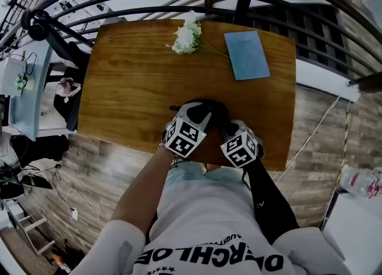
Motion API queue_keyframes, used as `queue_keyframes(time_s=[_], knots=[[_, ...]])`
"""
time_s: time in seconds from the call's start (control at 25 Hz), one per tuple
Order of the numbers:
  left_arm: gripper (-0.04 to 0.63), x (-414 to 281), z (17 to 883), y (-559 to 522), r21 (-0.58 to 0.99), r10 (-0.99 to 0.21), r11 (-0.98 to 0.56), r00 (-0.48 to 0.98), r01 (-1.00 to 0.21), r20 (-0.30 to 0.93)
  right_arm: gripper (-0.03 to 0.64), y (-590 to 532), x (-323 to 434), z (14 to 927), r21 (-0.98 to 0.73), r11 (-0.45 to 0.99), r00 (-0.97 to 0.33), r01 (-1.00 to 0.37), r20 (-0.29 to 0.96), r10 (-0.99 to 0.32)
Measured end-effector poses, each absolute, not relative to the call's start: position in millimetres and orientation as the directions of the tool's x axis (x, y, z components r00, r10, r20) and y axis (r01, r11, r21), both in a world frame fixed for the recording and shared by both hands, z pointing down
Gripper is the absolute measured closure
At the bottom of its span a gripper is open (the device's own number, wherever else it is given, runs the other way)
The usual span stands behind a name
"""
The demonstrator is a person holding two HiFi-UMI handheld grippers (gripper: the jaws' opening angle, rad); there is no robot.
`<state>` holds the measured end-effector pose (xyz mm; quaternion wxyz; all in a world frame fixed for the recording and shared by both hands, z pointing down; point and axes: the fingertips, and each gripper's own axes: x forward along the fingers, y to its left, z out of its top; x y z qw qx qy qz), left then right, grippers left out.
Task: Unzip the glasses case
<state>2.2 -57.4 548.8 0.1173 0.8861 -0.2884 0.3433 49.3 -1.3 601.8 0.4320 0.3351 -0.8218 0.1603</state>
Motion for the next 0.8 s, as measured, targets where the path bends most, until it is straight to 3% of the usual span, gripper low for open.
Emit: queue_keyframes(time_s=[0.8], knots=[[0.480,0.8,549.4,-58.1,-0.006,-0.448,-0.802,0.594,-0.597,0.668,0.587,-27.5,72.5,601.6,0.068,0.654,-0.337,-0.753,0.815,-0.472]])
